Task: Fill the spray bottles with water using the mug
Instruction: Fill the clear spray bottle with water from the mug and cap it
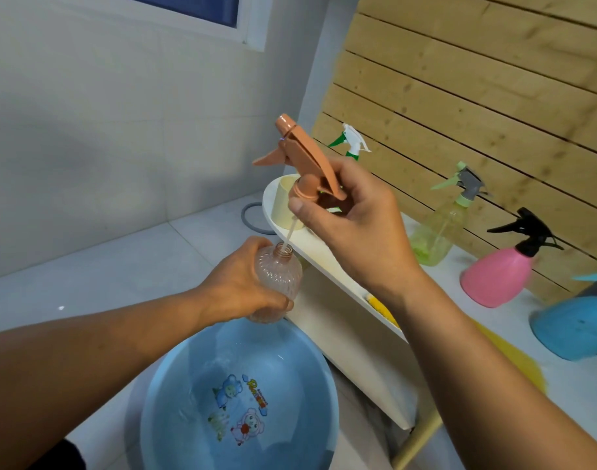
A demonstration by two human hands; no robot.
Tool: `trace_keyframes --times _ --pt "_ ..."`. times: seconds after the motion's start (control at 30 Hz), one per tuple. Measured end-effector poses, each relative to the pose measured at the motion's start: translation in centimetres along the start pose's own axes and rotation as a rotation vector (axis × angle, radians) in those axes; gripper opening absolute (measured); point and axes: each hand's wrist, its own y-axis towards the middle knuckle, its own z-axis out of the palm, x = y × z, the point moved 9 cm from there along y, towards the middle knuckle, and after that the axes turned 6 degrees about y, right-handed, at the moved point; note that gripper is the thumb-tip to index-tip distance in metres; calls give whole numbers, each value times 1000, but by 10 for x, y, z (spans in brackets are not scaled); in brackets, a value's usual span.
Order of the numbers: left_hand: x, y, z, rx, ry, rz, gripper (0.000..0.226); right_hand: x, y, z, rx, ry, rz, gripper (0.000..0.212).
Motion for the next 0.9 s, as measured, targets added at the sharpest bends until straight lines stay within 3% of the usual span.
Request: trace_keyframes --times 0.4,0.77,0.9 --pt "-59 23 5 -2 33 129 91 -37 18 -60 74 185 261 29" --pt "-109 80 47 77 -7 258 93 -102 10 -104 19 75 362 31" --pt "-107 92 68 115 -4 251 95 -116 8 -113 46 22 401 20"
